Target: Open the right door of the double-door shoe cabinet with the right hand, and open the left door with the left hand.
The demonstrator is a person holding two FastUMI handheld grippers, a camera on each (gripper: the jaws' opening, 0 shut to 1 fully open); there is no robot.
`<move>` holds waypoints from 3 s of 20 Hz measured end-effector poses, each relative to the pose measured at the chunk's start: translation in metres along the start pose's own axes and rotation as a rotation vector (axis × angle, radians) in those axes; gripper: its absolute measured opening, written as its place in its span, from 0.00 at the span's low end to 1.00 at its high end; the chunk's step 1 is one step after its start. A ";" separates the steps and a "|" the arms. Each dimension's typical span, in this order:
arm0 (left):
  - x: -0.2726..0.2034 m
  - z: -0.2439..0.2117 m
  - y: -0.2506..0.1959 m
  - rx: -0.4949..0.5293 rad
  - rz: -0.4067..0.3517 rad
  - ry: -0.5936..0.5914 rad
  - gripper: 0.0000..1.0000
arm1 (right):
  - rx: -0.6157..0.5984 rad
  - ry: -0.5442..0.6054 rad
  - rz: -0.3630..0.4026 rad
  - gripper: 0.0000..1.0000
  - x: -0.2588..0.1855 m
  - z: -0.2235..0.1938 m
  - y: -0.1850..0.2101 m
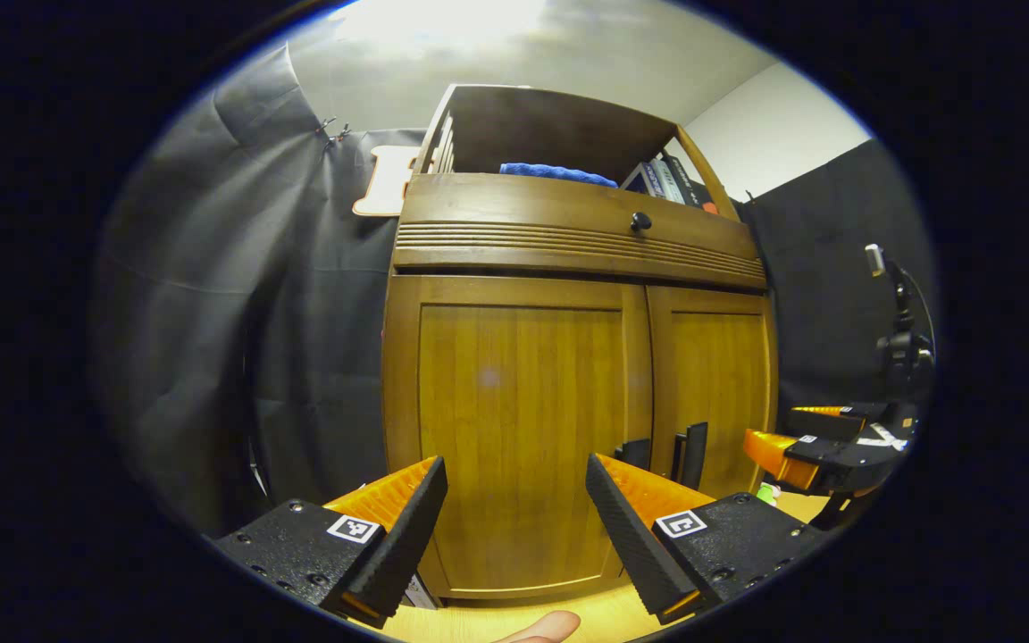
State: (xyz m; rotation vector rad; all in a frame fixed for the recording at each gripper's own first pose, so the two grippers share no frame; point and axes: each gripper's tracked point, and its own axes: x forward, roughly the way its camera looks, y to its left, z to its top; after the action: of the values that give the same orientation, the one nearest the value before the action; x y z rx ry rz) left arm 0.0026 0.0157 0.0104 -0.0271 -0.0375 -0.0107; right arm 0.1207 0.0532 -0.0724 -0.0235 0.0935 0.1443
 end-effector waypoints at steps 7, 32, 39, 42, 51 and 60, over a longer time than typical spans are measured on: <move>0.011 -0.009 0.013 -0.013 0.004 0.034 0.99 | -0.039 0.010 0.115 0.98 0.040 -0.019 0.064; 0.000 0.002 0.011 -0.003 -0.040 -0.003 0.98 | 0.104 0.173 0.222 0.20 0.030 -0.011 0.075; 0.001 0.003 0.015 -0.011 -0.020 -0.005 0.98 | 0.141 0.178 0.274 0.16 -0.009 -0.011 0.053; 0.000 0.003 0.013 -0.016 -0.027 -0.006 0.98 | 0.138 0.175 0.281 0.20 -0.024 -0.009 0.042; 0.000 0.000 0.007 -0.016 -0.040 0.004 0.98 | 0.129 0.178 0.261 0.19 -0.066 -0.006 0.001; -0.002 0.001 0.001 -0.007 -0.054 0.002 0.98 | 0.100 0.194 0.224 0.19 -0.087 -0.004 -0.031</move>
State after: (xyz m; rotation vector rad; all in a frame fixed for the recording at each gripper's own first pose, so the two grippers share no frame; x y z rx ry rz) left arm 0.0001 0.0168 0.0109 -0.0336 -0.0362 -0.0647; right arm 0.0394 0.0104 -0.0676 0.0728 0.2976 0.3613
